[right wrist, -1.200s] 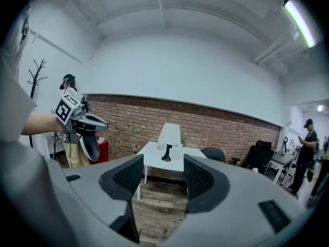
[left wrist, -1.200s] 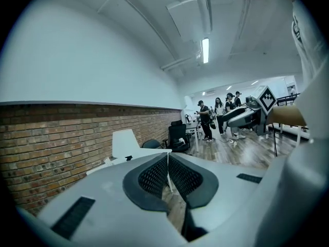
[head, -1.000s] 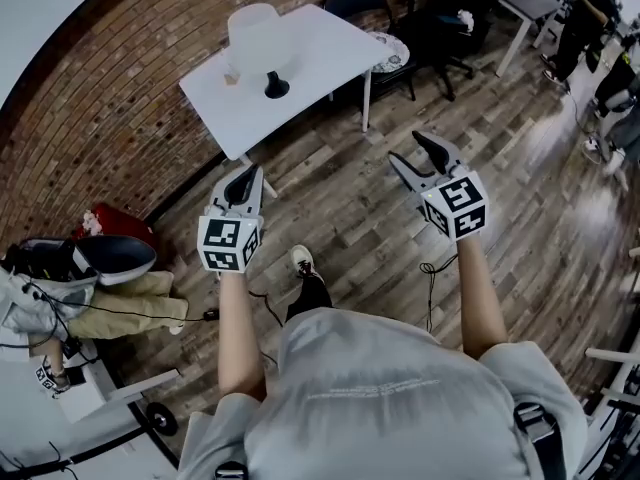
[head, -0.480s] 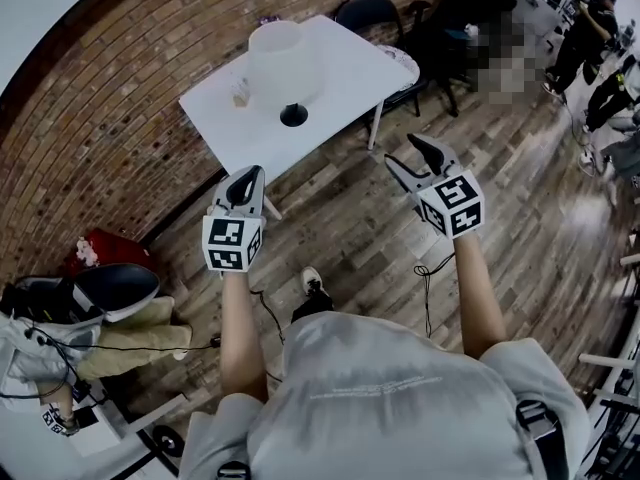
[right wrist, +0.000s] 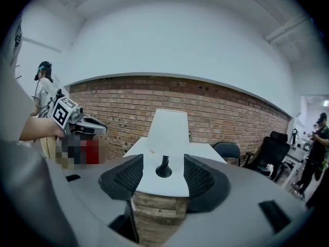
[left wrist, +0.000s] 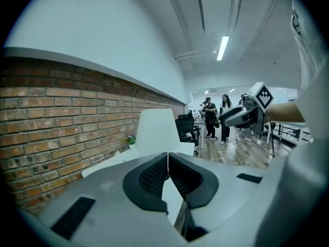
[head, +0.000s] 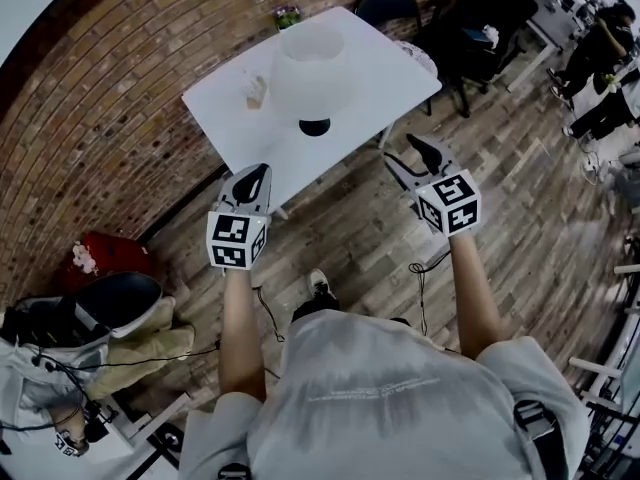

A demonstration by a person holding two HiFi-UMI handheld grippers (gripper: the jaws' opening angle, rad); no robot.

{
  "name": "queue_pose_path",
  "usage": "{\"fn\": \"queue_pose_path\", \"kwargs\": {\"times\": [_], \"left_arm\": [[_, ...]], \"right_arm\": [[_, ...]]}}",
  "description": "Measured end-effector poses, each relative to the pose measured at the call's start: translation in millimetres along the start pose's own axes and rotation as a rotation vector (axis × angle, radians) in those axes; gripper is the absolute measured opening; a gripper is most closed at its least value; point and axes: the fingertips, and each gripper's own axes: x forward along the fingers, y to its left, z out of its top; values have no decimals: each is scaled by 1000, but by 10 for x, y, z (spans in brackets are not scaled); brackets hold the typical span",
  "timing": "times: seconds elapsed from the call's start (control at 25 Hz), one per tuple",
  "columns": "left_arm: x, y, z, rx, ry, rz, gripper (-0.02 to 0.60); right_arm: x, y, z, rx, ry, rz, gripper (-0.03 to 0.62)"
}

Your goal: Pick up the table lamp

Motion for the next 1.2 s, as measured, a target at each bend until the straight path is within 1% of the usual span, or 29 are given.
{"fn": "queue_pose_path", "kwargs": {"times": [0.2, 0.4, 0.52, 0.64, 0.88, 1.08, 1.2], "left_arm": [[144, 210, -92, -24, 21, -19, 14], [321, 357, -222, -64, 43, 10, 14], [372, 404, -325, -84, 64, 45, 14], [471, 478, -383, -105, 83, 90, 14], [692, 504, -533, -167, 117, 170, 14], [757, 468, -629, -178, 155, 213, 14], [718, 480, -722, -194, 175, 243, 14]], "right_arm": [[437, 38, -42, 7, 24, 20, 247], [876, -13, -112, 4, 31, 61, 247], [1109, -68, -195, 4, 9, 82, 224], [1342, -135, -268, -7, 2, 123, 233], [1742, -200, -485, -17, 23, 235, 238], [2007, -185, -701, -19, 29, 301, 239], [2157, -133, -748, -25, 7, 333, 245]]}}
